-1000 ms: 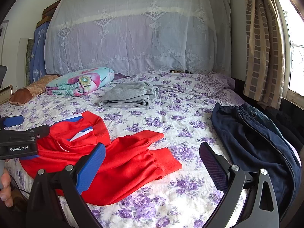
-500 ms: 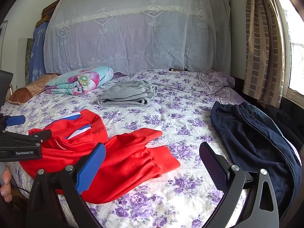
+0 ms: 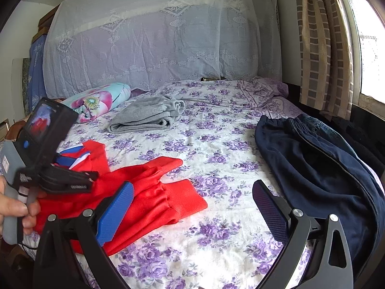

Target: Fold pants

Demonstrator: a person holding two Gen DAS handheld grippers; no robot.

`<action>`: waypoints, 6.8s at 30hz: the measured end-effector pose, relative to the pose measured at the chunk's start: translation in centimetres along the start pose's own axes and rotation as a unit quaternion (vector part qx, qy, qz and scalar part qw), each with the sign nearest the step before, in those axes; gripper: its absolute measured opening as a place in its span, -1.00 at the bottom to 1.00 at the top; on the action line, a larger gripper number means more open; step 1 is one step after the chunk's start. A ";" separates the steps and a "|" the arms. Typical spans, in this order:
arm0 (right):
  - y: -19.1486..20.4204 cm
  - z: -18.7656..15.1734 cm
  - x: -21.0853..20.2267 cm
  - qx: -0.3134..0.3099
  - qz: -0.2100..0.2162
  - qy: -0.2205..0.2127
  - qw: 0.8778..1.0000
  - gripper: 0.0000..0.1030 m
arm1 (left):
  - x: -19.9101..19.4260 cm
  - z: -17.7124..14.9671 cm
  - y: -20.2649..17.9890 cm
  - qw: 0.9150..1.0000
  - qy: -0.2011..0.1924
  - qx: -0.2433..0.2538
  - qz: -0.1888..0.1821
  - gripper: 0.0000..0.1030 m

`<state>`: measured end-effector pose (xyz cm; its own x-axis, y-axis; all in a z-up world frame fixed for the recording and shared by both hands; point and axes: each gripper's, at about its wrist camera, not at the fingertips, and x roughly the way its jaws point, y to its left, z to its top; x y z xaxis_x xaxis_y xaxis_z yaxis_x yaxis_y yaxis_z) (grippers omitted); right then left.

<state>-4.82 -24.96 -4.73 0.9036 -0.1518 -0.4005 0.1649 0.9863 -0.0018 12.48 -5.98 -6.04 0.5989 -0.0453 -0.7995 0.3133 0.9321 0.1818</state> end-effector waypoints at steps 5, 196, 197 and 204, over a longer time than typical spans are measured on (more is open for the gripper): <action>0.9 0.1 1.2 -0.011 0.013 0.014 1.000 0.93 | -2.9 -0.9 5.6 0.996 -0.031 -0.078 -0.023 -0.42; -9.0 13.0 22.5 0.057 0.140 0.122 0.981 -0.60 | 8.3 6.9 36.4 0.951 -0.023 -0.308 0.010 -0.91; -8.8 13.4 23.1 0.051 0.138 0.120 0.982 -0.60 | 8.1 7.0 36.7 0.947 -0.031 -0.319 0.010 -0.90; -8.8 8.6 31.2 0.036 0.010 0.215 0.976 -0.23 | 14.9 4.8 38.3 0.928 0.070 -0.364 0.041 -0.30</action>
<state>25.32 -38.94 -9.34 0.6604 -0.0765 -0.7470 0.1908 0.9792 0.0684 36.92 27.35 -8.22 0.4811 0.0361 -0.8759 -0.3411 0.9281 -0.1491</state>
